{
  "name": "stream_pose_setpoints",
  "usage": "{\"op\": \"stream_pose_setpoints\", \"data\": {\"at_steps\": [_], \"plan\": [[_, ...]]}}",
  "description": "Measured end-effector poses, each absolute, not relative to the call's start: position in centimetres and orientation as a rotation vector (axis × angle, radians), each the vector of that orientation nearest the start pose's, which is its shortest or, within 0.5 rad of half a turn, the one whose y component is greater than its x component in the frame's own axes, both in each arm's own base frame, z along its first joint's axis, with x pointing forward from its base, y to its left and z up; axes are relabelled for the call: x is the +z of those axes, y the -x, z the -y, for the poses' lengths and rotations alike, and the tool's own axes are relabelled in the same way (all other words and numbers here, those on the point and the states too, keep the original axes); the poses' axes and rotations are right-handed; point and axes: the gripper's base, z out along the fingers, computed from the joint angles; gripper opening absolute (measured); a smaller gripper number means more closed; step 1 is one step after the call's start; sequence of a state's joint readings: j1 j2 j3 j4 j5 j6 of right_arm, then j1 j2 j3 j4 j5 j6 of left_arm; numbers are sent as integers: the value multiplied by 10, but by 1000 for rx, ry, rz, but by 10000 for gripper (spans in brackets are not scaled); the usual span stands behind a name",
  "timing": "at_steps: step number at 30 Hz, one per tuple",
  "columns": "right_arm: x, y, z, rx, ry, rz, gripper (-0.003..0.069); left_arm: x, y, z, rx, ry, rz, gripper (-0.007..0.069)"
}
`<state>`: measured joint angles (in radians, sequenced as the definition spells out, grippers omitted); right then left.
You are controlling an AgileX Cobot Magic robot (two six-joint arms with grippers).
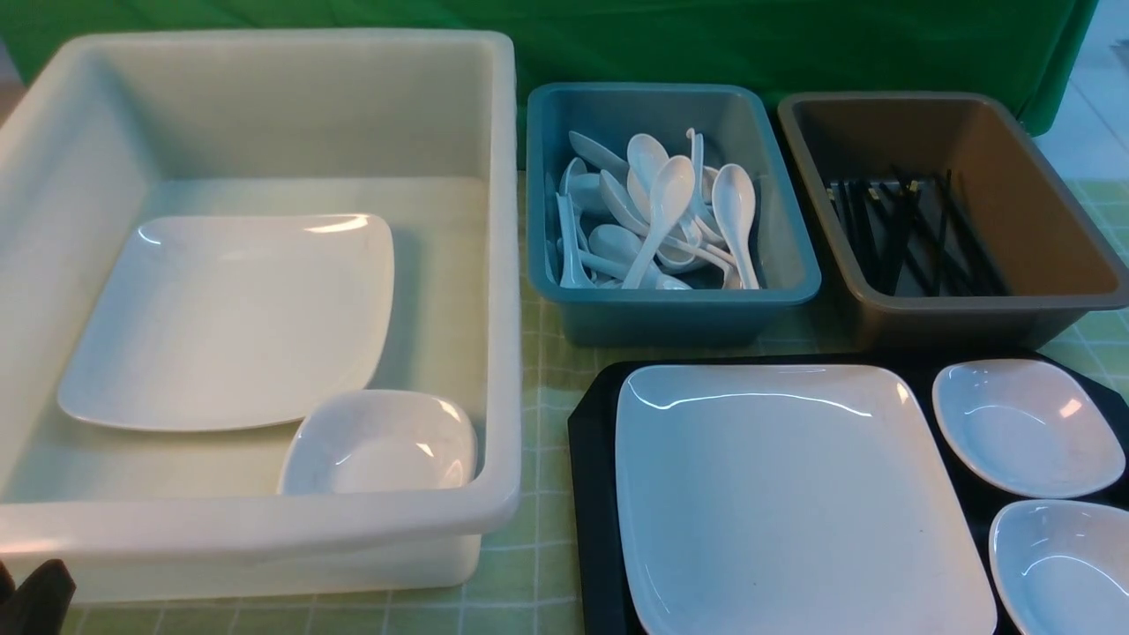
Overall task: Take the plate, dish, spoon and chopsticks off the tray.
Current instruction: Use the left arm to grab a plate from the dinner plate
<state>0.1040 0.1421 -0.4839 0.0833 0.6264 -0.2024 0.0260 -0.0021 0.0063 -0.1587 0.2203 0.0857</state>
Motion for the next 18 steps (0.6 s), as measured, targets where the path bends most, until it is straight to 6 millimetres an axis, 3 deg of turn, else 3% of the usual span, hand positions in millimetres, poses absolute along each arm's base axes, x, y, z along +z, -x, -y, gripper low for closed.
{"op": "stream_pose_setpoints", "data": {"at_steps": [9,12,18], "plan": [[308,-33,-8,24,246,-1749,38,192,-56,2,-68,61,-1703,224],[308,-33,-9,45,270,-1746,41,193,-56,5,-219,177,-1687,224],[308,-32,-13,139,381,-1727,50,200,-56,14,-971,803,-1497,224]]}}
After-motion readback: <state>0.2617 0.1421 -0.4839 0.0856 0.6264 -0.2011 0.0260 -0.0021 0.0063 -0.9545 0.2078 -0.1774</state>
